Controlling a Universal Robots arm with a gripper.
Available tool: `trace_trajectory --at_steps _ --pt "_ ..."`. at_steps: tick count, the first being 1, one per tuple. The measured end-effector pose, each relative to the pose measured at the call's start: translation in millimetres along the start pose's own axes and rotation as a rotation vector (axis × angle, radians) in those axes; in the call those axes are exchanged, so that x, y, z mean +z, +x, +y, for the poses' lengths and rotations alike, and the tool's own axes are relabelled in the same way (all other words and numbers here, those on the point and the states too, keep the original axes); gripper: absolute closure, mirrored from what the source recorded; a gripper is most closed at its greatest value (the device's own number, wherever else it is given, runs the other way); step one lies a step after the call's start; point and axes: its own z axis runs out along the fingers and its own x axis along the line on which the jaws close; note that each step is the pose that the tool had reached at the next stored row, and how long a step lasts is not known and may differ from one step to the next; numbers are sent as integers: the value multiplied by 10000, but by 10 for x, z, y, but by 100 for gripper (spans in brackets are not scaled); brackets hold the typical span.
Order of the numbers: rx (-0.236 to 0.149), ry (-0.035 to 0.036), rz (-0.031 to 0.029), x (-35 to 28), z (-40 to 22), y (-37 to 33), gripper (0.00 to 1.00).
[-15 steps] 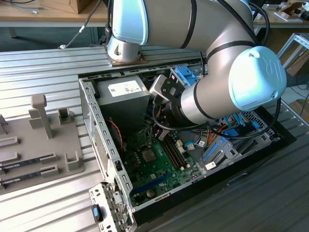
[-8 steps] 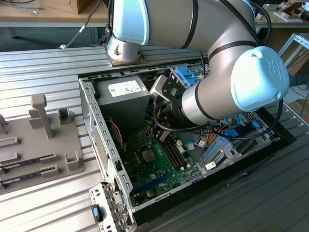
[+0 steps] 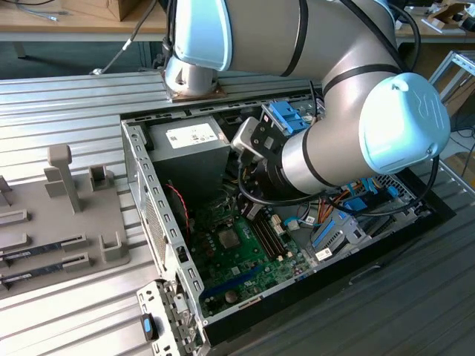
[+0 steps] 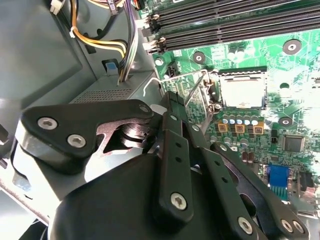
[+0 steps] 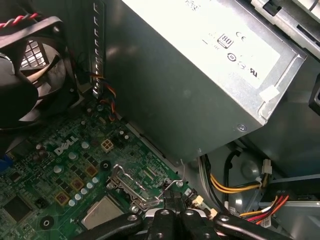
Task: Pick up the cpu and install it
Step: 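Close the cpu cover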
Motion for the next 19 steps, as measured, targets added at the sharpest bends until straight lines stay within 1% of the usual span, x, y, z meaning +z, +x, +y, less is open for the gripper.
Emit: trace_trajectory --at_steps 8,13,19 --pt "-22 -6 9 -31 -37 42 89" --pt "-39 -10 19 -64 -38 46 89" --pt "-62 -17 27 -94 -53 66 89"
